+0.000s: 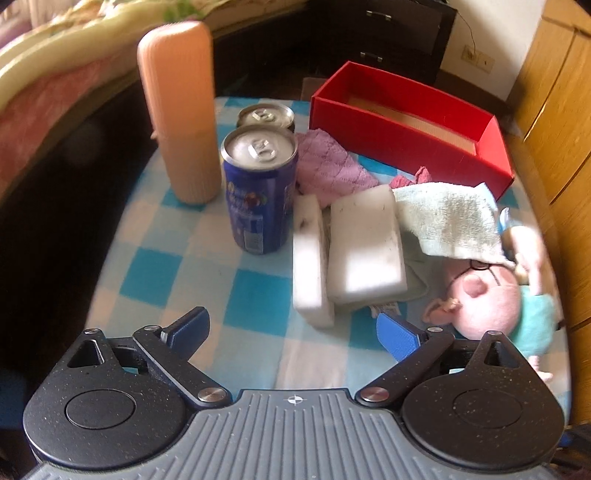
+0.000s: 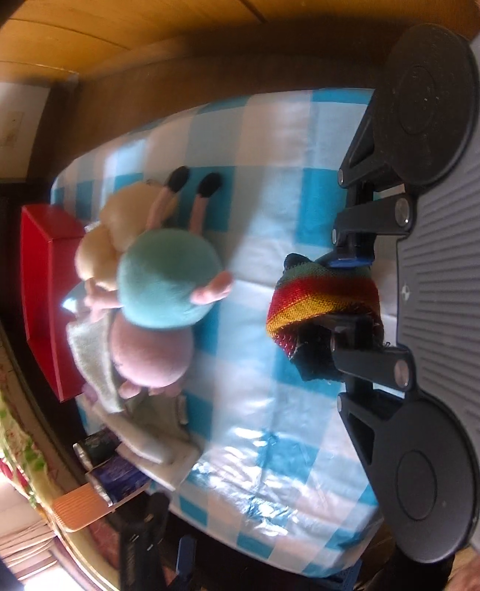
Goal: Organize soft objects
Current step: 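Grasp the rainbow knit sock with the right tool while the left tool grasps a white sponge, then lift the sock with the right tool while the left tool lifts the sponge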
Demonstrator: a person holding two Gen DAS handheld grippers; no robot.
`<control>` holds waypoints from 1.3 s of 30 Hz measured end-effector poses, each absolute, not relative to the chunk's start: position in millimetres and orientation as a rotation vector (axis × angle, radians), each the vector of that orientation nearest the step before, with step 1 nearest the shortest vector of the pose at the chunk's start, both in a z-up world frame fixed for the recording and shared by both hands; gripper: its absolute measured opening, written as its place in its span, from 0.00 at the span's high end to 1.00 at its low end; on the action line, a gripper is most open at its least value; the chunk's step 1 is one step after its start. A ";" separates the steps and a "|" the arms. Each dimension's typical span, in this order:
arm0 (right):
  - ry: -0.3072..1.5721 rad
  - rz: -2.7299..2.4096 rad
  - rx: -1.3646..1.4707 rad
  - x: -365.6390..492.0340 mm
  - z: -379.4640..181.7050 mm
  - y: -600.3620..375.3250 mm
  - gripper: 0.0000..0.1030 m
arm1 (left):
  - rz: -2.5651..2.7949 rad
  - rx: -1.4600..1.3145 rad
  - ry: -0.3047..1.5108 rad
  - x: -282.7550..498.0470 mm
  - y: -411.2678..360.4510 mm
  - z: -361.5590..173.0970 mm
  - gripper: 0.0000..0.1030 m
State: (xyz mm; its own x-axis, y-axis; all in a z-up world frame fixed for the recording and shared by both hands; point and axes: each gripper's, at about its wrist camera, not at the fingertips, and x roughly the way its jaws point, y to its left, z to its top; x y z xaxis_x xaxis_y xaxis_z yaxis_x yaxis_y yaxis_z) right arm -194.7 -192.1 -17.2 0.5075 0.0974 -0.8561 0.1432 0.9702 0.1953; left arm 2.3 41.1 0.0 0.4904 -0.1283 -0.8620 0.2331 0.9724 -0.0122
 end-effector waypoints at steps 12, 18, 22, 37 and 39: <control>0.988 0.020 0.350 -187.0 0.4 -201.1 0.98 | -0.413 0.178 1.048 3.2 -18.5 2.1 0.30; 1.001 0.031 0.382 -191.2 -2.1 -204.7 0.98 | -0.326 0.265 1.022 26.8 -34.8 -6.6 0.37; 1.000 0.042 0.394 -192.2 -1.0 -204.9 0.97 | -0.291 0.285 1.106 47.9 -36.4 -29.1 0.50; 0.957 0.064 0.318 -167.9 24.3 -188.1 0.97 | -0.280 0.351 1.130 38.6 -31.7 -34.1 0.57; 0.975 0.072 0.262 -157.7 24.9 -178.6 0.97 | -0.288 0.344 1.142 31.8 -25.5 -34.7 0.55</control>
